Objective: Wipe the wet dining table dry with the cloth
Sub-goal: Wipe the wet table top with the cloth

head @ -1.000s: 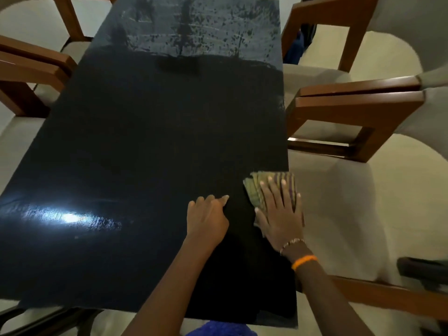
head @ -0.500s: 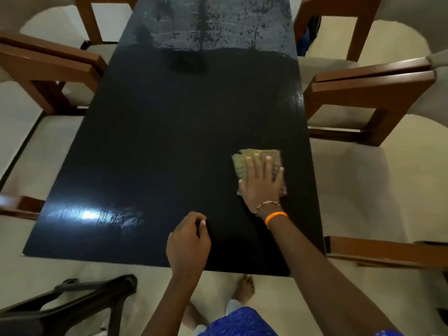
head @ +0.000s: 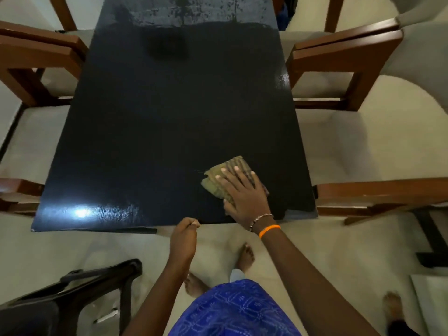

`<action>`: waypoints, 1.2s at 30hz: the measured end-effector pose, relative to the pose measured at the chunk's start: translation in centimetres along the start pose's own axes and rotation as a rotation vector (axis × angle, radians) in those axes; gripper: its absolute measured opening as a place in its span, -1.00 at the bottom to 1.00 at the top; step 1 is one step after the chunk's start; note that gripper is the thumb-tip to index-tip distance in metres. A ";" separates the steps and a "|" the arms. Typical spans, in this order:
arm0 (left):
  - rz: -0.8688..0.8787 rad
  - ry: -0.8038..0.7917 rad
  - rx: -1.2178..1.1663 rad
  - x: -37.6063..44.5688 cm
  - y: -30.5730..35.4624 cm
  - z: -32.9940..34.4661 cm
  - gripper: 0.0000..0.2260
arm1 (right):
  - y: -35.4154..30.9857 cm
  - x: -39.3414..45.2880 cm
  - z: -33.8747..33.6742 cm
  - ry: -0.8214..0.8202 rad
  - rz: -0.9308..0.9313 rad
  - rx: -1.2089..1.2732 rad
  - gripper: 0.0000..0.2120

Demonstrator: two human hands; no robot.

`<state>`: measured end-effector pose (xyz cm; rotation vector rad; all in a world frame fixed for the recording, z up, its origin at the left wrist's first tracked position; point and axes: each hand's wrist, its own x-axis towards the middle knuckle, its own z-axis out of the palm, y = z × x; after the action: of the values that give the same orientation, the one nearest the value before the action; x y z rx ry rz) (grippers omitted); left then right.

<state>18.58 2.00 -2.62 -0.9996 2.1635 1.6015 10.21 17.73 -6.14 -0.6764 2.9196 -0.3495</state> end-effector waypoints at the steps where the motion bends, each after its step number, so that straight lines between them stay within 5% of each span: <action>1: -0.025 -0.035 0.002 0.0 -0.2 0.2 -0.78 | 1.4 -1.6 -0.2 0.029 0.066 -0.011 -0.40; 8: -0.031 -0.206 0.075 -0.4 0.4 2.0 -0.85 | 8.3 -9.3 -1.5 0.149 0.534 0.016 -0.38; 14: -0.055 -0.281 0.095 -0.7 -0.3 2.1 -0.85 | 4.4 -10.5 0.2 0.326 0.821 0.168 -0.37; 17: -0.081 -0.279 0.098 -0.7 -1.0 1.5 -0.84 | 0.4 -9.5 1.3 0.271 0.788 0.108 -0.36; 23: -0.093 -0.241 0.091 -0.2 -1.6 -1.0 -0.83 | -9.8 -5.8 3.9 0.179 0.392 -0.078 -0.29; 29: -0.194 -0.204 0.071 1.1 -2.9 -3.5 -0.89 | -6.6 -6.4 3.1 0.161 0.143 -0.246 -0.38; 33: -0.182 -0.233 0.040 0.9 -3.3 -4.3 -0.82 | -1.0 -9.3 1.4 0.197 0.275 -0.278 -0.43; 36: -0.138 -0.304 0.031 0.2 -3.1 -4.3 -0.83 | 3.1 -12.3 0.9 0.258 0.569 -0.139 -0.41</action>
<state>21.25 -2.47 -3.54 -0.8163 1.8697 1.5387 19.99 25.75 -6.96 0.2198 3.2219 -0.1776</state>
